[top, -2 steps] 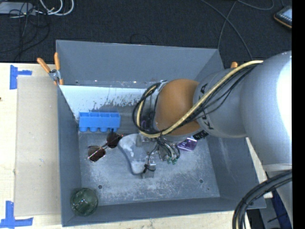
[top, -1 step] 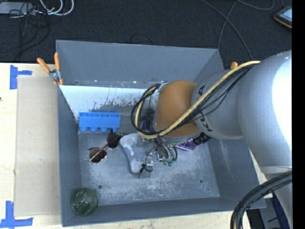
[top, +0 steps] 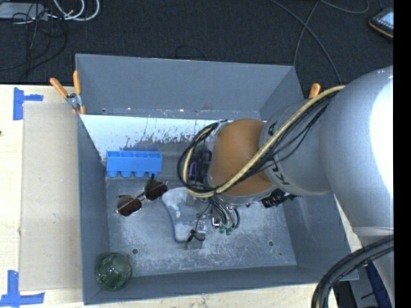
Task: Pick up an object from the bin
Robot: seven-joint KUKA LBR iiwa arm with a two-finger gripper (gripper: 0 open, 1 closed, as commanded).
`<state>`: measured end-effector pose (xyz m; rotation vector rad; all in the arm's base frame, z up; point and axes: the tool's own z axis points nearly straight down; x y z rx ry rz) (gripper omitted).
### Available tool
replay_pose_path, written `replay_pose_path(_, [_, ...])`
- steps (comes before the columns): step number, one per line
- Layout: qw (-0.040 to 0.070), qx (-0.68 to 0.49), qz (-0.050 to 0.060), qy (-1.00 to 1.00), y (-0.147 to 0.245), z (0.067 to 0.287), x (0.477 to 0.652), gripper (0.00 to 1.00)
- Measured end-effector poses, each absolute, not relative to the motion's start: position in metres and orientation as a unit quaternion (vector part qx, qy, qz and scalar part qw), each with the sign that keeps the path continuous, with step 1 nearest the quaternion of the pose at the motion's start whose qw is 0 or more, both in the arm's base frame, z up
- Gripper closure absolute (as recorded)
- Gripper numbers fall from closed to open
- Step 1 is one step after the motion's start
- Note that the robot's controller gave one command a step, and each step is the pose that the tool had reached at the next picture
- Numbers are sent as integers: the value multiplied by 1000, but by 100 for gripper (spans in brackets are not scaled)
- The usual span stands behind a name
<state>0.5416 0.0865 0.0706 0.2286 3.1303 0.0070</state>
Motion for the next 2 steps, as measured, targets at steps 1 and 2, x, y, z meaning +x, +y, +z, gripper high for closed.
replay_pose_path(1, [3,64,3,998,86,69,560,0])
replay_pose_path(2, [9,35,3,999,98,75,587,100])
